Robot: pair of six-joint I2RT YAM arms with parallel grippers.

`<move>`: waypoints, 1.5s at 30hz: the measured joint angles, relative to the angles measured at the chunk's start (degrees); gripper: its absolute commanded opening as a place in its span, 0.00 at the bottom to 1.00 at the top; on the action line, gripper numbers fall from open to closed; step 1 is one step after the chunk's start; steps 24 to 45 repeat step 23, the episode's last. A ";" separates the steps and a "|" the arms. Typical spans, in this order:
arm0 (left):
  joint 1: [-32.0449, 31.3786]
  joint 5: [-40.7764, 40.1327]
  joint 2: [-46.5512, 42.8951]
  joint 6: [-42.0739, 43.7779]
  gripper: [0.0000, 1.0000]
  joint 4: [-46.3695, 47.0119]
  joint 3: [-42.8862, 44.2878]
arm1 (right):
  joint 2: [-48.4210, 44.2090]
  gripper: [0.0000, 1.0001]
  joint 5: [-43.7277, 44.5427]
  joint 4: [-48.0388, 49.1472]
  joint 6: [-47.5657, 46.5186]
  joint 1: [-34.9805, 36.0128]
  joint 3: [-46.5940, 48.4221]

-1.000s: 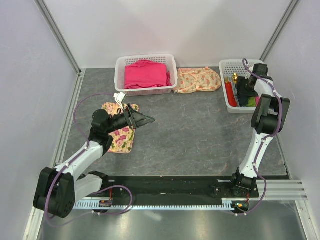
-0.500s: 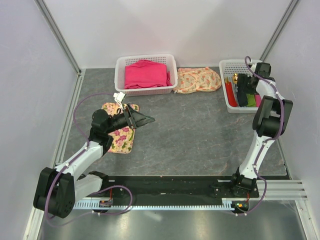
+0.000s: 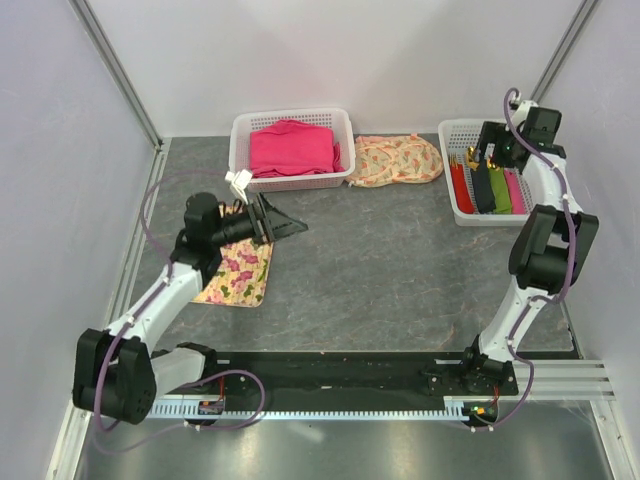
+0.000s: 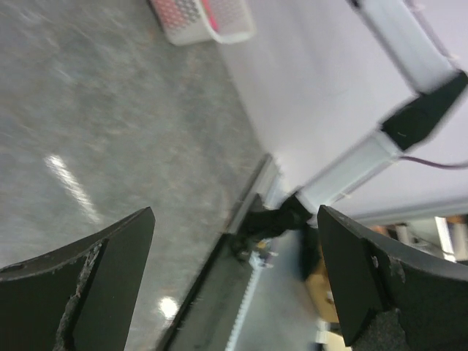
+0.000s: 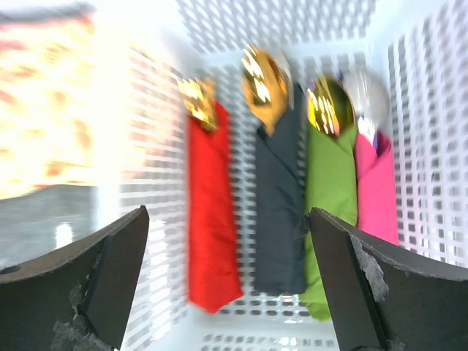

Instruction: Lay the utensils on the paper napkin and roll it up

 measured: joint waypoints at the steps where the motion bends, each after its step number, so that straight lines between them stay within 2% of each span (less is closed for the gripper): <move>1: 0.81 -0.02 1.05 3.17 1.00 -4.46 3.23 | -1.40 0.98 -1.09 0.04 0.26 0.04 0.00; 8: 8.35 -2.01 12.50 26.05 1.00 -39.10 35.23 | -13.99 0.98 -7.30 -3.72 1.27 4.00 -0.39; 12: 12.33 -4.37 17.68 35.10 1.00 -52.04 45.59 | -22.51 0.98 -9.11 -6.10 1.40 10.21 -5.90; 16: 13.53 -8.83 17.97 42.38 1.00 -60.48 44.22 | -32.22 0.98 -10.23 -7.82 1.40 16.55 -17.75; 23: 13.27 -18.82 11.67 51.30 1.00 -66.64 32.70 | -45.22 0.98 -8.35 -12.72 -1.05 18.36 -38.84; 45: 13.27 -18.82 11.67 51.30 1.00 -66.64 32.70 | -45.22 0.98 -8.35 -12.72 -1.05 18.36 -38.84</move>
